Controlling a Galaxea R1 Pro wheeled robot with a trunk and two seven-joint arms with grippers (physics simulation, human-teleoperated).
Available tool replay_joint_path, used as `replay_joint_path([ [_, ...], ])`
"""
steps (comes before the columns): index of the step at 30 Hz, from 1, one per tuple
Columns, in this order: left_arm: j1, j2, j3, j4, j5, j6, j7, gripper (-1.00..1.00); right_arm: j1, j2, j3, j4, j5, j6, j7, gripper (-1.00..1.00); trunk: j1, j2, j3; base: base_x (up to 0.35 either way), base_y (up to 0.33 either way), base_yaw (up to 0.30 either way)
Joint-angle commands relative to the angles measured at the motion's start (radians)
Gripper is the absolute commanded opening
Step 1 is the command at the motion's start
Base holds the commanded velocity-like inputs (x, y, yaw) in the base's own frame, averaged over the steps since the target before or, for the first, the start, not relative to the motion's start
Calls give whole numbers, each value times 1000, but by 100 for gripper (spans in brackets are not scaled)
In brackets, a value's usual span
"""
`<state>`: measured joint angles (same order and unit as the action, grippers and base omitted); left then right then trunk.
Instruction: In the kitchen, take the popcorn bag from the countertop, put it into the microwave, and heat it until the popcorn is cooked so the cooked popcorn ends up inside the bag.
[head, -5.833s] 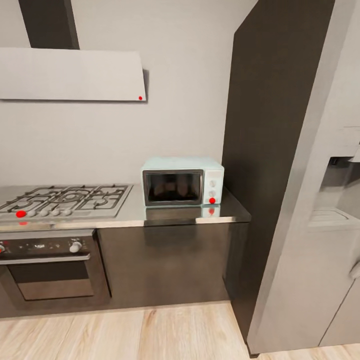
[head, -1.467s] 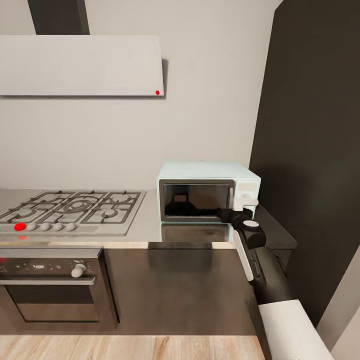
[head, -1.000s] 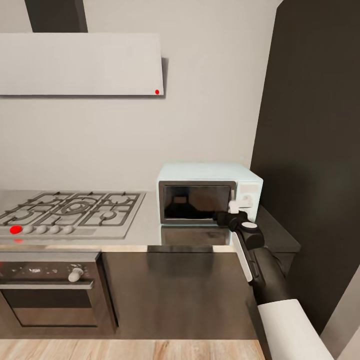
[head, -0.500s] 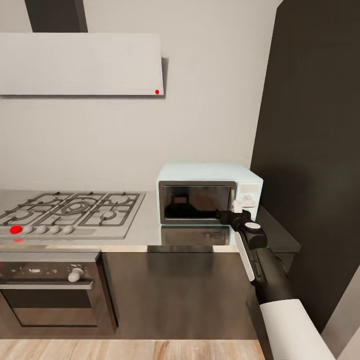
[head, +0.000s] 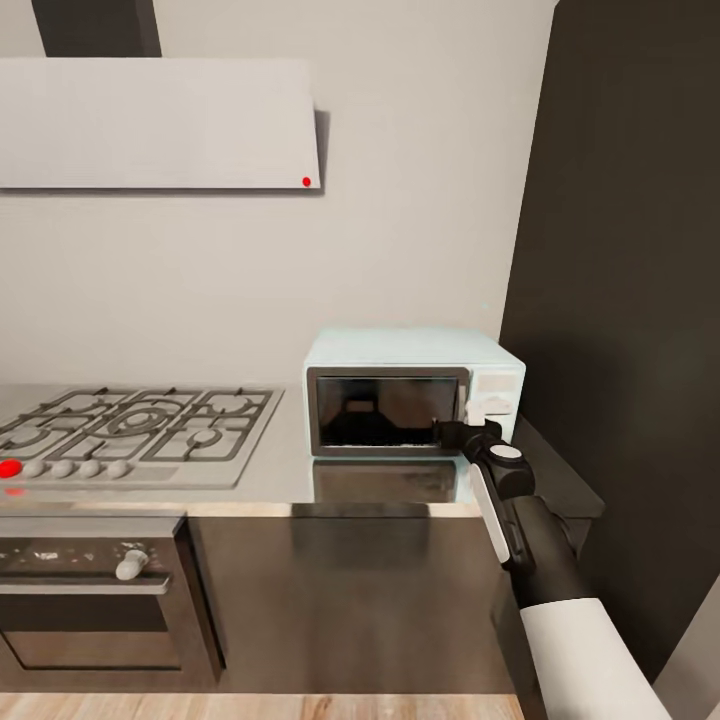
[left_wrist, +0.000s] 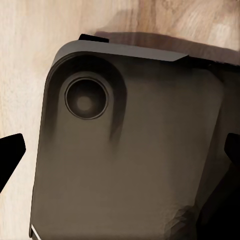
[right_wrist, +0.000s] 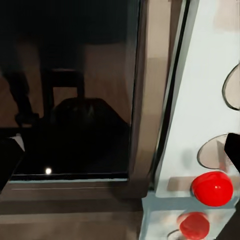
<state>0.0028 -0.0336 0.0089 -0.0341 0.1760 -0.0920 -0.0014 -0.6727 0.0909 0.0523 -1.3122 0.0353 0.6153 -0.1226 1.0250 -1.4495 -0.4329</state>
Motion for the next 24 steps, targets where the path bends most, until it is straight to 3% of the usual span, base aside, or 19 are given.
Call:
replay_joint_path([
  [1,1,0,0,-1,7,-2,0,100,-1,0,1,-1,2,-1,-3,100,0,-1,-1,9,-5,0],
  [11,0,0,-1,-1,7,-2,0,100,-1,3,0,58,7,-48,-3,100,0,-1,-1,90,-1,0],
  [24,0,0,-1,-1,7,-2,0,100,-1,1,0,62,8,-57,-3,100,0,-1,-1,27,0,0],
])
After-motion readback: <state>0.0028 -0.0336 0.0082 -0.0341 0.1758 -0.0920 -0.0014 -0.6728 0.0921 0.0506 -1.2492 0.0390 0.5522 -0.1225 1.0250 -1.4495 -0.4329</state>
